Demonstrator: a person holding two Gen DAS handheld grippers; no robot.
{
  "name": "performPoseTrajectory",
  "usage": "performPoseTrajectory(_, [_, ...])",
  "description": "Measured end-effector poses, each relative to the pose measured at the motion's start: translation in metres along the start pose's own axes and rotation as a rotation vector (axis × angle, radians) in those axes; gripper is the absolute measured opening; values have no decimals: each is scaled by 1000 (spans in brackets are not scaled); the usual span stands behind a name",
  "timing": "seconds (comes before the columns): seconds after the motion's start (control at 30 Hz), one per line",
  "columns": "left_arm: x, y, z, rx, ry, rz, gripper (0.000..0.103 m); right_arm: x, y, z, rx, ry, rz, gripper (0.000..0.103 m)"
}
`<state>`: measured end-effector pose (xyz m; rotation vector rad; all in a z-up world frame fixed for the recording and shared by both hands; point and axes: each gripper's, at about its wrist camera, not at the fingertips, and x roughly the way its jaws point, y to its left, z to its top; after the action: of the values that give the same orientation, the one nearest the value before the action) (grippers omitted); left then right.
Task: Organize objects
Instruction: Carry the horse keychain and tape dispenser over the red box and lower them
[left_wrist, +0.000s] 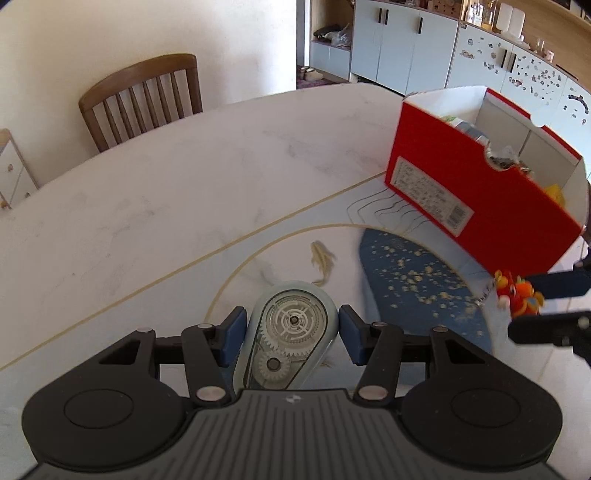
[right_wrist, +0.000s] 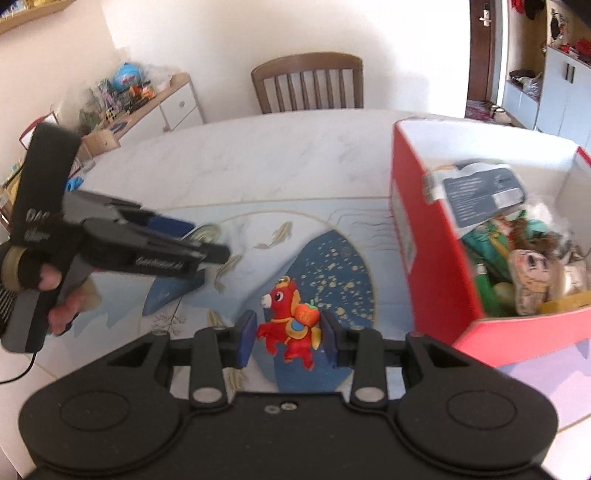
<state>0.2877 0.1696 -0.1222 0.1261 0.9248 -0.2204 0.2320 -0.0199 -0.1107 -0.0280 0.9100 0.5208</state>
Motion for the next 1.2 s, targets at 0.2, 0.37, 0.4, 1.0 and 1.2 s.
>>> performPoseTrajectory(0.2, [-35, -16, 14, -26, -40, 5, 53, -33, -14, 5, 7, -50, -14, 35])
performPoseTrajectory(0.37, [-57, -37, 33, -28, -72, -5, 53, -61, -31, 14, 4, -100, -28, 35])
performPoseTrajectory(0.4, [-60, -42, 37, -30, -77, -11, 53, -66, -36, 15, 3, -112, -28, 35])
performPoseTrajectory(1.0, [-43, -154, 111, 57, -93, -33, 53, -106, -152, 33, -40, -193, -139, 35])
performPoseTrajectory(1.2, [-19, -186, 133, 84, -72, -39, 53, -98, -186, 33, -51, -169, -161, 35])
